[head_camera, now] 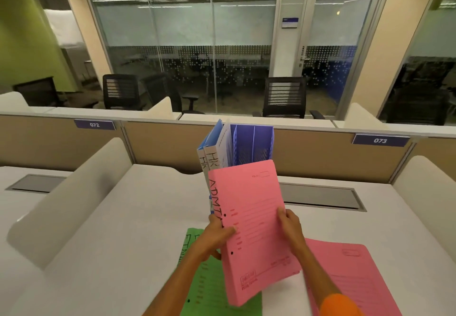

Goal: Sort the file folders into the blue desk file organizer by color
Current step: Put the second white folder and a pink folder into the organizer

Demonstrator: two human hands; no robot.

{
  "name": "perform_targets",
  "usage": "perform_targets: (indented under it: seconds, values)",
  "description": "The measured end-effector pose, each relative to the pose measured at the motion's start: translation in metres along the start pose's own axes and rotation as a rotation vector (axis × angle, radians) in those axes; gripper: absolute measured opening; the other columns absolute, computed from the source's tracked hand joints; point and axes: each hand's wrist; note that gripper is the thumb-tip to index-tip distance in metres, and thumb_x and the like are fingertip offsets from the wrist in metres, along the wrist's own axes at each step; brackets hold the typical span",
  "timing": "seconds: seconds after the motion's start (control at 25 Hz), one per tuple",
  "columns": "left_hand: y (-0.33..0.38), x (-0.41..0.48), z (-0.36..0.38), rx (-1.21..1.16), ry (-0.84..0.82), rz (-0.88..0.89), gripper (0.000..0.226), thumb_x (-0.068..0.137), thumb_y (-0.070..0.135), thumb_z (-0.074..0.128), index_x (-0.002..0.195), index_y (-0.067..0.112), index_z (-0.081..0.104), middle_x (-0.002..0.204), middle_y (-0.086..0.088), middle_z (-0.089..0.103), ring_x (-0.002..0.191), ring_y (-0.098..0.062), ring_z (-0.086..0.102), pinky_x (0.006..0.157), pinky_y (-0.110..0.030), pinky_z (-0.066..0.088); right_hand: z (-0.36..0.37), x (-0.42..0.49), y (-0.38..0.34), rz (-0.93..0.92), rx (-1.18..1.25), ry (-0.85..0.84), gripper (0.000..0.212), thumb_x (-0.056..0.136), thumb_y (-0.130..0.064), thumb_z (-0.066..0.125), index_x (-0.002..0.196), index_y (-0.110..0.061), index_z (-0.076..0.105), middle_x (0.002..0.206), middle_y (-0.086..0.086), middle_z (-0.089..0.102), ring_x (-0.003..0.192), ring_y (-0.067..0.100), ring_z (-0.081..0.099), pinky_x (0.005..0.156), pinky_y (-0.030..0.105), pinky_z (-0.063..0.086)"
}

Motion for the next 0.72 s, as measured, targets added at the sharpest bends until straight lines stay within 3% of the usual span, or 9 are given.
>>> perform_targets:
  seconds: [0.24,0.44,0.6,0.72]
  values:
    - [0.008,-0.011,-0.027,-0.062,-0.037,0.086,0.039,0.095,0.024,0.058,0.123,0.025,0.031,0.115,-0.002,0.068,0.100,-0.019,0.071,0.074,-0.053,0.062,0.017,0.011,-0.020,-0.015,-0.021,-0.119,0.044,0.101,-0.052,0.038,0.123,-0.018,0.056,0.120,0.000,0.059,0.110,0.021,0.057,0.091,0.036,0.045]
    - [0.026,-0.016,-0.037,-0.059,0.099,0.232,0.026,0.097,0.021,0.052,0.115,0.023,0.033,0.111,-0.008,0.067,0.093,-0.021,0.073,0.072,-0.050,0.062,0.023,0.024,-0.044,-0.146,-0.088,-0.152,0.038,0.104,-0.043,0.037,0.127,-0.019,0.055,0.131,0.004,0.060,0.116,0.022,0.056,0.095,0.037,0.047]
    - [0.052,-0.014,-0.040,0.072,0.385,0.368,0.022,0.098,0.014,0.048,0.109,0.010,0.030,0.107,-0.011,0.063,0.090,-0.028,0.067,0.076,-0.052,0.059,0.027,0.038,-0.043,-0.337,-0.656,-0.061,0.050,0.102,-0.027,0.048,0.149,-0.011,0.037,0.153,0.009,0.042,0.139,0.026,0.042,0.115,0.039,0.035]
    - [0.070,-0.010,-0.041,0.120,0.546,0.453,0.022,0.098,0.014,0.047,0.107,0.013,0.027,0.104,-0.009,0.063,0.081,-0.022,0.064,0.068,-0.042,0.057,0.034,0.040,-0.032,-0.440,-0.974,-0.133,0.069,0.099,-0.034,0.053,0.156,-0.015,0.019,0.165,0.007,0.016,0.151,0.025,0.017,0.123,0.037,0.018]
Point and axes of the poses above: each hand's wrist, its own x-axis towards the middle knuckle, its own z-axis out of the palm, y = z × x
